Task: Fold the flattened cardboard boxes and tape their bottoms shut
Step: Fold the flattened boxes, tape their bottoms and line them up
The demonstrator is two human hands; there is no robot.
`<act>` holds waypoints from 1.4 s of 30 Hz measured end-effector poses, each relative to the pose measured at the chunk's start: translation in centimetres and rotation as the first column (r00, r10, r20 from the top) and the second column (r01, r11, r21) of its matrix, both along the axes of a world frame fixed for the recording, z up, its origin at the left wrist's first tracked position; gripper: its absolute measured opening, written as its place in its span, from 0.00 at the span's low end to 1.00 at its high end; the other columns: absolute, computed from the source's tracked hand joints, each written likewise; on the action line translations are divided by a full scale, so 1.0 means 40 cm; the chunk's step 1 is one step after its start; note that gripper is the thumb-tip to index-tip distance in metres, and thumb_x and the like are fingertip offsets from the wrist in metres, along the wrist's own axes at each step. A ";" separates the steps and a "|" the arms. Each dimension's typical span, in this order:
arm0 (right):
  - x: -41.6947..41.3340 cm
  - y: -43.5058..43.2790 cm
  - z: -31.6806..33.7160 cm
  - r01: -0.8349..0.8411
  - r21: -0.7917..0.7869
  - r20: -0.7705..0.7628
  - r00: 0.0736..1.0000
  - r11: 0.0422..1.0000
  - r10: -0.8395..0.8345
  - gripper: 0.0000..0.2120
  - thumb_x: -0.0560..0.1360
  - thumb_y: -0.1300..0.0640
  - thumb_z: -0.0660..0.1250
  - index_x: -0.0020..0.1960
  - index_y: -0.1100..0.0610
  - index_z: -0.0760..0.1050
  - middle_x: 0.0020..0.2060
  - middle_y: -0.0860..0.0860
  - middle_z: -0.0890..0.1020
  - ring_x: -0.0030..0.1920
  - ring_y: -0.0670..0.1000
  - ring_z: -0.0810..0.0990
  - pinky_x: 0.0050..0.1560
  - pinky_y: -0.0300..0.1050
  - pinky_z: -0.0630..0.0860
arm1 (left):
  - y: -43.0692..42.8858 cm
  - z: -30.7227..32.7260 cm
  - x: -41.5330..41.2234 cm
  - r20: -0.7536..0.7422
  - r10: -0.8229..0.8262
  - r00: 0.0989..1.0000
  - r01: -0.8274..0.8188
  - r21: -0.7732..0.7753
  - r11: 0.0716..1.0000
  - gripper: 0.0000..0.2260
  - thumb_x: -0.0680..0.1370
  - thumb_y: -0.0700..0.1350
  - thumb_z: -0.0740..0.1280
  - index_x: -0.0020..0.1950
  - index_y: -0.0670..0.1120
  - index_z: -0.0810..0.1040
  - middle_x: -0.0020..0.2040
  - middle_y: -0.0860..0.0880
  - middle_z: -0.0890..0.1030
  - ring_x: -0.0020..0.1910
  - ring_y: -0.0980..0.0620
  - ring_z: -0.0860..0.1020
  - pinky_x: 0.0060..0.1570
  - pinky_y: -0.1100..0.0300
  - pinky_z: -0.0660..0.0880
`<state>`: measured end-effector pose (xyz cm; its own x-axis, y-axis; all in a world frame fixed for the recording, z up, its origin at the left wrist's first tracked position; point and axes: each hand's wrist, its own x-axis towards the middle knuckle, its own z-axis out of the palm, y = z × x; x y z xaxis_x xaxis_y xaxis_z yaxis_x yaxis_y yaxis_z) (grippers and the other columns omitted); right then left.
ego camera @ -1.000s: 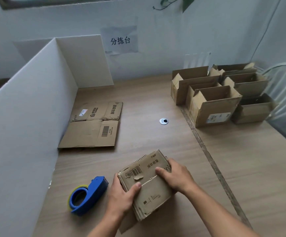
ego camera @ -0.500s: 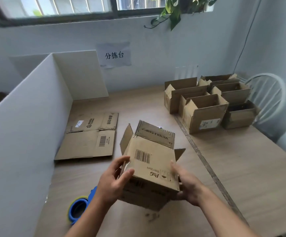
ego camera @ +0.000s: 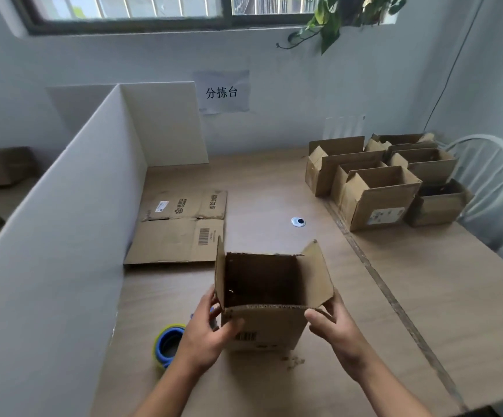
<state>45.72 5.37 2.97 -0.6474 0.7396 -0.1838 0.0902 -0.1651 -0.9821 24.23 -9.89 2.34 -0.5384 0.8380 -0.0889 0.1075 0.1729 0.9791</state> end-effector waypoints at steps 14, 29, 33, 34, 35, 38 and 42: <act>-0.058 -0.003 0.052 0.047 0.158 0.077 0.995 0.986 -0.060 0.32 0.70 0.45 0.72 0.72 0.39 0.66 0.66 0.40 0.73 0.56 0.43 0.81 0.48 0.41 0.79 | -0.104 -0.031 -0.024 -0.168 0.013 0.986 -0.022 -0.054 0.998 0.42 0.64 0.71 0.73 0.75 0.61 0.65 0.67 0.56 0.77 0.66 0.55 0.76 0.65 0.48 0.75; -0.190 0.077 0.120 -0.546 0.505 0.810 0.568 0.669 -0.147 0.17 0.75 0.39 0.67 0.61 0.44 0.77 0.57 0.48 0.76 0.59 0.53 0.77 0.57 0.51 0.76 | -0.124 -0.030 -0.062 -0.314 -0.015 0.949 -0.012 -0.086 0.996 0.39 0.70 0.52 0.77 0.75 0.68 0.61 0.64 0.56 0.78 0.62 0.57 0.78 0.63 0.51 0.76; -0.187 0.086 0.088 -0.230 0.556 0.625 0.749 0.799 -0.220 0.12 0.77 0.43 0.66 0.46 0.50 0.81 0.42 0.49 0.83 0.46 0.53 0.81 0.48 0.49 0.79 | -0.133 -0.035 -0.062 -0.366 -0.009 0.931 -0.021 -0.079 0.997 0.38 0.72 0.48 0.77 0.73 0.70 0.62 0.63 0.57 0.77 0.61 0.59 0.77 0.62 0.59 0.75; -0.185 0.085 0.081 -0.146 0.514 0.586 0.779 0.845 -0.222 0.12 0.77 0.44 0.66 0.44 0.51 0.81 0.37 0.49 0.81 0.42 0.54 0.82 0.46 0.52 0.80 | -0.132 -0.034 -0.060 -0.372 -0.001 0.928 -0.031 -0.082 0.996 0.37 0.72 0.47 0.77 0.72 0.71 0.62 0.62 0.57 0.77 0.60 0.59 0.78 0.61 0.64 0.74; -0.184 0.083 0.075 -0.064 0.474 0.548 0.802 0.878 -0.237 0.13 0.77 0.44 0.67 0.43 0.52 0.81 0.34 0.48 0.80 0.40 0.54 0.81 0.45 0.54 0.82 | -0.128 -0.034 -0.059 -0.380 0.006 0.925 -0.040 -0.082 0.996 0.37 0.72 0.47 0.77 0.72 0.71 0.62 0.61 0.57 0.77 0.59 0.60 0.78 0.59 0.69 0.73; -0.188 0.075 0.056 0.042 0.432 0.484 0.832 0.901 -0.271 0.13 0.77 0.45 0.68 0.43 0.54 0.81 0.34 0.48 0.78 0.45 0.55 0.80 0.48 0.57 0.81 | -0.114 -0.031 -0.056 -0.389 0.020 0.921 -0.052 -0.074 0.996 0.36 0.73 0.46 0.76 0.73 0.68 0.62 0.61 0.62 0.75 0.59 0.66 0.75 0.55 0.78 0.67; -0.165 0.051 0.050 0.184 0.307 0.300 0.912 0.934 -0.278 0.16 0.79 0.43 0.65 0.61 0.51 0.79 0.49 0.47 0.82 0.51 0.52 0.81 0.53 0.56 0.81 | -0.102 -0.050 -0.071 -0.318 0.056 0.946 -0.074 -0.045 0.996 0.39 0.71 0.50 0.78 0.75 0.67 0.60 0.63 0.59 0.78 0.57 0.59 0.79 0.58 0.62 0.76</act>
